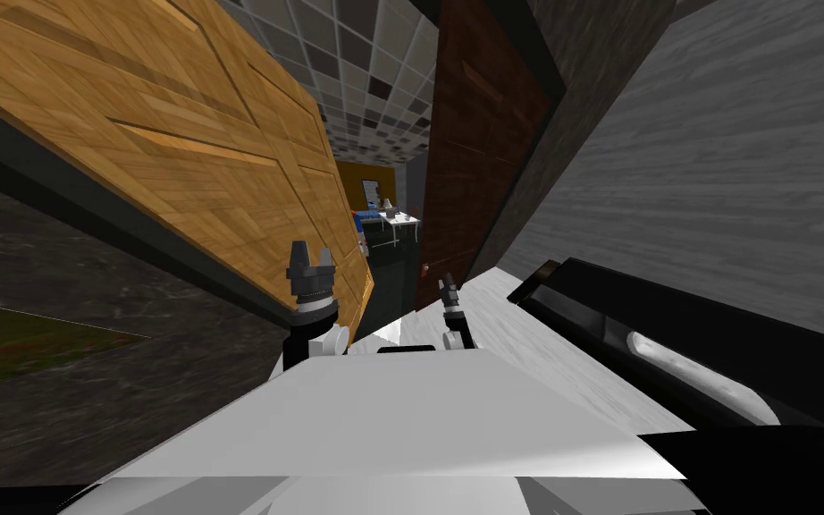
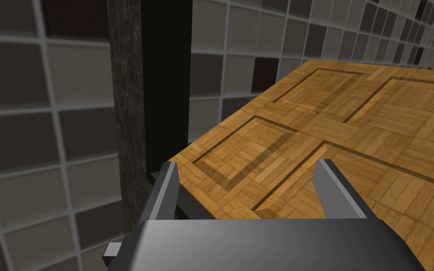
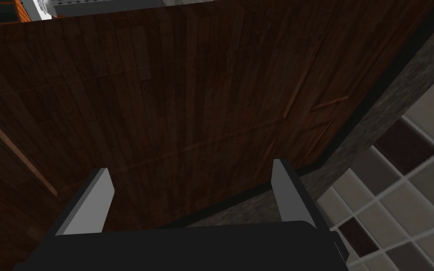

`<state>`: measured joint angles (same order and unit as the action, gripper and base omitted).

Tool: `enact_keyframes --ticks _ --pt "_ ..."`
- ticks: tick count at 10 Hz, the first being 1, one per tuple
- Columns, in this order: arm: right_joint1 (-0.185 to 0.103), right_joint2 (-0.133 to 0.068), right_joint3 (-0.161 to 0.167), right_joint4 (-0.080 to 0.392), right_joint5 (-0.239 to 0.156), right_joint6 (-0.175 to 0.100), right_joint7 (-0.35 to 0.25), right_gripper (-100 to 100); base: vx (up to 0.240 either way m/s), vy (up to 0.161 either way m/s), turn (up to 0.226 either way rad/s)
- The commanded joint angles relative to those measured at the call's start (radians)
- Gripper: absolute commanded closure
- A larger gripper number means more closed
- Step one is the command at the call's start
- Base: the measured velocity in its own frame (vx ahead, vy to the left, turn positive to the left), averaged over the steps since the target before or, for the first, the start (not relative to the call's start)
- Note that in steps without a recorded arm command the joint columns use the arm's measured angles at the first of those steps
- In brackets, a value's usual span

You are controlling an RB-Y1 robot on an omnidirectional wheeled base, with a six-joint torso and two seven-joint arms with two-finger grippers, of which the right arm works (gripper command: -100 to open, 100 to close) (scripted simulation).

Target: Push the door open

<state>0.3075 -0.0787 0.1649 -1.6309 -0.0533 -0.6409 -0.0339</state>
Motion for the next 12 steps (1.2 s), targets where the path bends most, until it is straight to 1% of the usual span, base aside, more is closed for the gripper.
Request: enact_keyframes --ticks 1,4,5,7,8,12 --pt "-0.006 0.001 0.005 0.029 0.003 -0.009 0.001 -100 0.046 -0.066 0.028" --pt "-0.033 -0.003 0.025 0.123 0.013 -0.022 -0.001 -100 0.057 -0.081 0.087" --pt "-0.033 -0.003 0.025 0.128 0.013 -0.022 -0.001 -100 0.062 -0.07 0.029" --pt "-0.05 -0.005 0.037 0.192 0.019 -0.031 -0.002 -100 0.061 -0.078 0.078" --pt "-0.05 -0.005 0.037 0.192 0.019 -0.031 -0.002 -100 0.038 -0.065 0.032" --pt "-0.084 -0.007 0.062 0.311 0.031 -0.047 -0.005 -100 0.061 -0.084 0.085"
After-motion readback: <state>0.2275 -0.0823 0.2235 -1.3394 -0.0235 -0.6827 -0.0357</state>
